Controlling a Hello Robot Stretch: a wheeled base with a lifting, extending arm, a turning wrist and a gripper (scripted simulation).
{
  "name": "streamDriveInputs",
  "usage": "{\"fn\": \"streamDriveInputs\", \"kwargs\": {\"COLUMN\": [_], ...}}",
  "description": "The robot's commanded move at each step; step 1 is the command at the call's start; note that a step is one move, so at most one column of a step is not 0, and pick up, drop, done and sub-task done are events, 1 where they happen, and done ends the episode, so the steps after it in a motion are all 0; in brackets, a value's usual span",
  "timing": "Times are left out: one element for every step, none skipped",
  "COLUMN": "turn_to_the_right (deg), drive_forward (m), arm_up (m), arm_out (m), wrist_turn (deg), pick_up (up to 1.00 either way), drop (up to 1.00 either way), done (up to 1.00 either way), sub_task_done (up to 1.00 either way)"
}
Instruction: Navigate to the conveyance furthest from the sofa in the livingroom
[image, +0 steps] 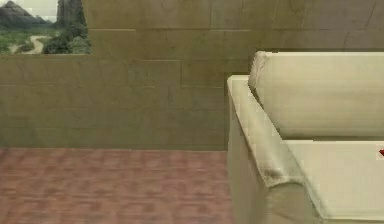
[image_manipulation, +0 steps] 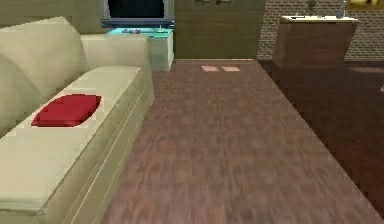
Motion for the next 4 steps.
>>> {"fn": "streamDriveInputs", "kwargs": {"turn_to_the_right": [45.0, 45.0, 0.0, 45.0], "drive_forward": [0.0, 0.0, 0.05, 0.0], "arm_up": [0.0, 0.0, 0.0, 0.0], "arm_out": [0.0, 0.0, 0.0, 0.0], "wrist_turn": [0.0, 0.0, 0.0, 0.0], "pick_up": [0.0, 0.0, 0.0, 0.0], "drop": [0.0, 0.0, 0.0, 0.0], "done": [0.0, 0.0, 0.0, 0.0], "sub_task_done": [0.0, 0.0, 0.0, 0.0]}}
